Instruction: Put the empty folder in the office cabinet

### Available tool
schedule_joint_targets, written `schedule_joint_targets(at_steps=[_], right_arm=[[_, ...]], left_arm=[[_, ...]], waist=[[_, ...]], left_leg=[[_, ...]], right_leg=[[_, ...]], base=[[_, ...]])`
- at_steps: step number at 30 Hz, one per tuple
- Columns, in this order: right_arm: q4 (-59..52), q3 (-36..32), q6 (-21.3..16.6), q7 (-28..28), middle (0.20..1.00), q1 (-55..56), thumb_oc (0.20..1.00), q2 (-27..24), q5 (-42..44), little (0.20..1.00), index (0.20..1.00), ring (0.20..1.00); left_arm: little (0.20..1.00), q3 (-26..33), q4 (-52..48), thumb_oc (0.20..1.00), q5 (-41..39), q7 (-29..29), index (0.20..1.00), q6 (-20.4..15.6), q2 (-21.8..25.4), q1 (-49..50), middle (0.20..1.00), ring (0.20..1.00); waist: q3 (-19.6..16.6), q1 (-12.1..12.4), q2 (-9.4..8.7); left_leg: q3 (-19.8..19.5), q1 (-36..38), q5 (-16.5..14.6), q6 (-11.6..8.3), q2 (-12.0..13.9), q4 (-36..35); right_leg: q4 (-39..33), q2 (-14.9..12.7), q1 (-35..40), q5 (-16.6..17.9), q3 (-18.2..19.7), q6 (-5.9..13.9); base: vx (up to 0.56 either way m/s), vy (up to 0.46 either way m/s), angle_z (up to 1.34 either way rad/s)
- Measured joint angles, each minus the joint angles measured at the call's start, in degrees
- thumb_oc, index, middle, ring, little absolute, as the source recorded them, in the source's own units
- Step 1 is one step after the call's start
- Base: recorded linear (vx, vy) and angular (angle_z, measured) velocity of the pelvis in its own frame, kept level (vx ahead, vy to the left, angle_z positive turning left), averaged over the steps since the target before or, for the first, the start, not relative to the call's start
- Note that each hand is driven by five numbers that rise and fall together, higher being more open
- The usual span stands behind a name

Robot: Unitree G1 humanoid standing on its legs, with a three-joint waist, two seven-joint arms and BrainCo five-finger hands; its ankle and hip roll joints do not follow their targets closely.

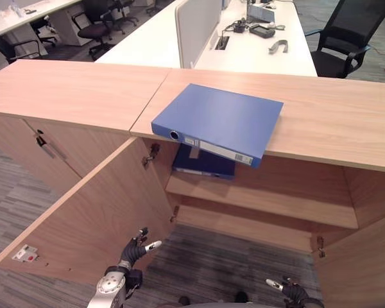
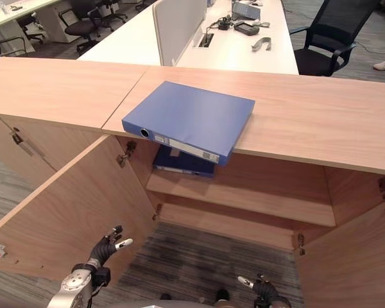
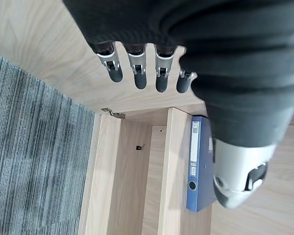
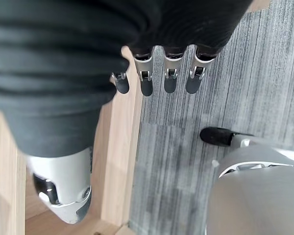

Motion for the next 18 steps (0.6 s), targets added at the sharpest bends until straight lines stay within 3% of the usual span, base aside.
schedule_joint_targets(at_steps=[6, 13, 16, 18], right_arm=[[-2.40, -0.06, 0.04, 0.00, 1.000, -0.01, 1.000, -0.07, 0.04, 1.000, 1.000, 1.000], [-8.12, 0.81, -0.14, 0.18, 1.000, 0.06, 1.000, -0.61, 0.04, 1.000, 1.000, 1.000], [-8.06, 4.06, -0.10, 0.54, 1.000, -1.93, 1.000, -0.39, -0.04, 1.000, 1.000, 1.000], [-7.87, 6.07, -0.14, 0.87, 1.000, -4.01, 1.000, -0.29, -0.52, 1.000, 1.000, 1.000]], left_arm=[[1.000, -0.03, 0.00, 1.000, 0.07, 0.12, 1.000, 0.00, 0.00, -0.14, 1.000, 1.000], [1.000, -0.41, -0.19, 1.000, 0.71, 0.03, 1.000, 0.19, -0.32, -0.50, 1.000, 1.000], [1.000, -0.27, -0.31, 1.000, 0.68, 0.13, 1.000, 0.21, 0.18, -2.24, 1.000, 1.000], [1.000, -0.43, 0.00, 1.000, 0.67, 0.24, 1.000, 0.20, 0.30, -3.95, 1.000, 1.000]], waist=[[-0.17, -0.46, 0.40], [1.44, -3.13, 1.67], [4.19, -2.28, -0.41], [6.13, -0.89, -3.01]], left_leg=[[0.18, 0.11, 0.12, -0.11, 0.13, 0.50], [3.96, 0.45, -0.06, -1.08, 1.94, 1.27], [4.95, -2.07, -1.54, -3.38, 3.13, 9.65], [3.45, -7.51, -1.61, -3.83, 2.87, 20.77]], right_leg=[[0.00, 0.10, -0.21, 0.00, 0.07, 0.01], [0.00, 1.76, -1.82, -0.44, 2.56, -0.05], [0.01, 2.73, -2.13, -1.13, 4.31, -1.19], [0.04, 1.34, -2.16, -1.27, 5.75, -2.45]], base=[[-0.01, -0.057, -0.03], [-0.02, -0.093, -0.25], [-0.09, -0.108, -0.63], [0.01, 0.006, -0.71]])
